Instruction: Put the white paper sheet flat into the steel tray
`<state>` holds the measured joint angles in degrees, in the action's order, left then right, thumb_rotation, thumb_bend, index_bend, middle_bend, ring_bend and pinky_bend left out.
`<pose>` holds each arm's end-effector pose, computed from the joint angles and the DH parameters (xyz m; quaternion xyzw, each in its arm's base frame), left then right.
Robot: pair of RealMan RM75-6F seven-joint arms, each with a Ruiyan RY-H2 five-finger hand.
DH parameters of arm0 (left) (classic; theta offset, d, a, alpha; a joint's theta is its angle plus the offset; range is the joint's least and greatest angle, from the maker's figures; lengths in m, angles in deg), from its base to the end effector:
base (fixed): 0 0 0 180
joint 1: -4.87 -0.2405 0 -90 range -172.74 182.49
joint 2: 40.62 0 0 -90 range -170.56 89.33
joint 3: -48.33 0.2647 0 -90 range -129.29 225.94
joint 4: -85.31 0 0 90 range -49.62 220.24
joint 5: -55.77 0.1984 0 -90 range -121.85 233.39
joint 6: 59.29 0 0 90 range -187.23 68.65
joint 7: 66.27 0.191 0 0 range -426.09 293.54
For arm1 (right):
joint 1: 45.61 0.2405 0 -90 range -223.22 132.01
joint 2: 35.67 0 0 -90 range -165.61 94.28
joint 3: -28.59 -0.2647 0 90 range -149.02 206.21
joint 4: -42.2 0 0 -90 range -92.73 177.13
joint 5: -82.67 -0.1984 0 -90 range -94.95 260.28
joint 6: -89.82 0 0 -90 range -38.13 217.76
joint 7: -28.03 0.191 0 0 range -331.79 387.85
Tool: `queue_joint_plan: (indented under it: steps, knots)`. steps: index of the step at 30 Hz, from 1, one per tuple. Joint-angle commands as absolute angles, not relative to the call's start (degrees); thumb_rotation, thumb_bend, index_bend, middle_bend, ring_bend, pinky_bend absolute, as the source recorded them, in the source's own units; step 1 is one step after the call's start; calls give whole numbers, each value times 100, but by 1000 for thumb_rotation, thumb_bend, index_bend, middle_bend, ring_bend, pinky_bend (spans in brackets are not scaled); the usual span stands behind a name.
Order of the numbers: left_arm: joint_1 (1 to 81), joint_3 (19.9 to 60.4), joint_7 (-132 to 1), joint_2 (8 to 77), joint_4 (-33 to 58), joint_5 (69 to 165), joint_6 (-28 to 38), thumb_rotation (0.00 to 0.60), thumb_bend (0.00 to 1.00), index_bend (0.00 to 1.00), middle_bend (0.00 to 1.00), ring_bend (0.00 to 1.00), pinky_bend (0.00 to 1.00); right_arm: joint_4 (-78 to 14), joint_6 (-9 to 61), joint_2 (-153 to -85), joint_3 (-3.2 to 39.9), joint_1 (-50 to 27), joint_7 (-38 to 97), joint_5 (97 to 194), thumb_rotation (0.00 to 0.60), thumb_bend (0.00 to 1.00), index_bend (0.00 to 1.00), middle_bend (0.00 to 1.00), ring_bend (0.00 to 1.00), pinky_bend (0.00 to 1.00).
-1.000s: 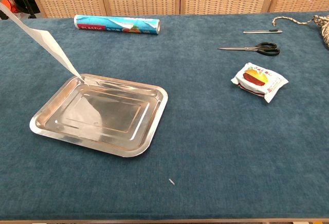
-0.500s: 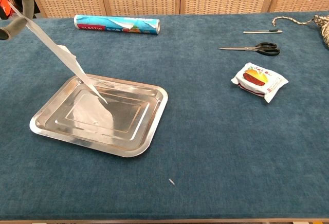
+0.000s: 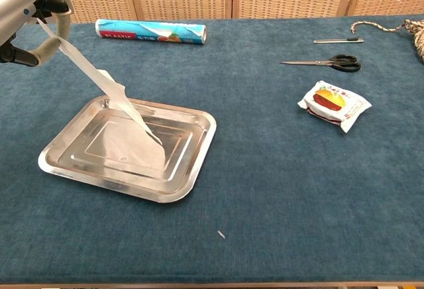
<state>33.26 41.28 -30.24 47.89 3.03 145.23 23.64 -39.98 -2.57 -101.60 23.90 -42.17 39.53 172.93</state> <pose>-0.1628 0.3324 0.0535 -0.6975 -0.1103 -0.4152 0.5735 -0.3220 -0.2254 0.2011 0.5709 -0.3468 0.4595 0.5854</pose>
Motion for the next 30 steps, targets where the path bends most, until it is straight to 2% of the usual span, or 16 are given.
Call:
queue_joint_plan:
  steps: [1, 10, 30]
  knots:
    - [3331, 4085, -2990, 4855, 319, 14516, 2373, 600, 467, 657, 371, 128, 116, -3997, -261, -10158, 2392, -4218, 3957, 17304, 600, 0, 1, 0, 0, 0]
    - [3309, 4013, -2886, 5050, 319, 14456, 2421, 600, 469, 657, 374, 132, 128, -4008, -228, -10162, 2405, -4203, 3924, 17322, 600, 0, 1, 0, 0, 0]
    - [3097, 4462, -2082, 4963, -275, 13962, 1725, 600, 468, 661, 376, 140, 135, -3998, -248, -10134, 2386, -4222, 4018, 17295, 600, 0, 1, 0, 0, 0]
